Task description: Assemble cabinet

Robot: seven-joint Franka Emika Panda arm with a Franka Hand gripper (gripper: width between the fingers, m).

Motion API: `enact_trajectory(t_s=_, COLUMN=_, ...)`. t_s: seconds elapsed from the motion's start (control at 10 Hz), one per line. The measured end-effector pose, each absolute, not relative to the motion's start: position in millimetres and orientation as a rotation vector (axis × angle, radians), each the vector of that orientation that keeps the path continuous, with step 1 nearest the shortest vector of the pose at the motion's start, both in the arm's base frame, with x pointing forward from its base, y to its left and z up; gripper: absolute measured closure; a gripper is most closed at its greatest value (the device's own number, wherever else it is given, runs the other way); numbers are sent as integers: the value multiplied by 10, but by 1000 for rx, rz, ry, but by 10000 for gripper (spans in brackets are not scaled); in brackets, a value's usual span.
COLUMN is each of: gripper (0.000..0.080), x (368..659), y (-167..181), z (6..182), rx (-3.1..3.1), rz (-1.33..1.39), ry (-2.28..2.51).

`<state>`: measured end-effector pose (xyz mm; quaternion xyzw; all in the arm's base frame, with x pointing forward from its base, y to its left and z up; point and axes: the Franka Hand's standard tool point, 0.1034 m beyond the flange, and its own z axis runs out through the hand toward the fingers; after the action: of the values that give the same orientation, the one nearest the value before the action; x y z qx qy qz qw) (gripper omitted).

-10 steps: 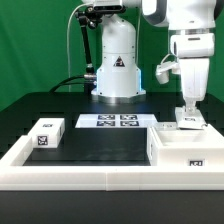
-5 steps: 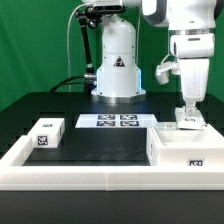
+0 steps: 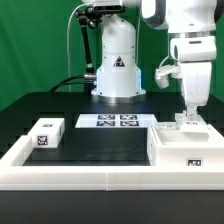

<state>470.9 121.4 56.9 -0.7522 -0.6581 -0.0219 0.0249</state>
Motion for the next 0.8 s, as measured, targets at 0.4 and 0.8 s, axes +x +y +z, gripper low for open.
enact_trajectory(t_s=0.4, gripper=729, x=4713, y=1208, z=573, rx=-2323, rz=-71, ry=-2041)
enact_trajectory(t_s=0.8, gripper=729, x=4998, y=1160, z=598, rx=-2269, rz=-66, ry=-2093)
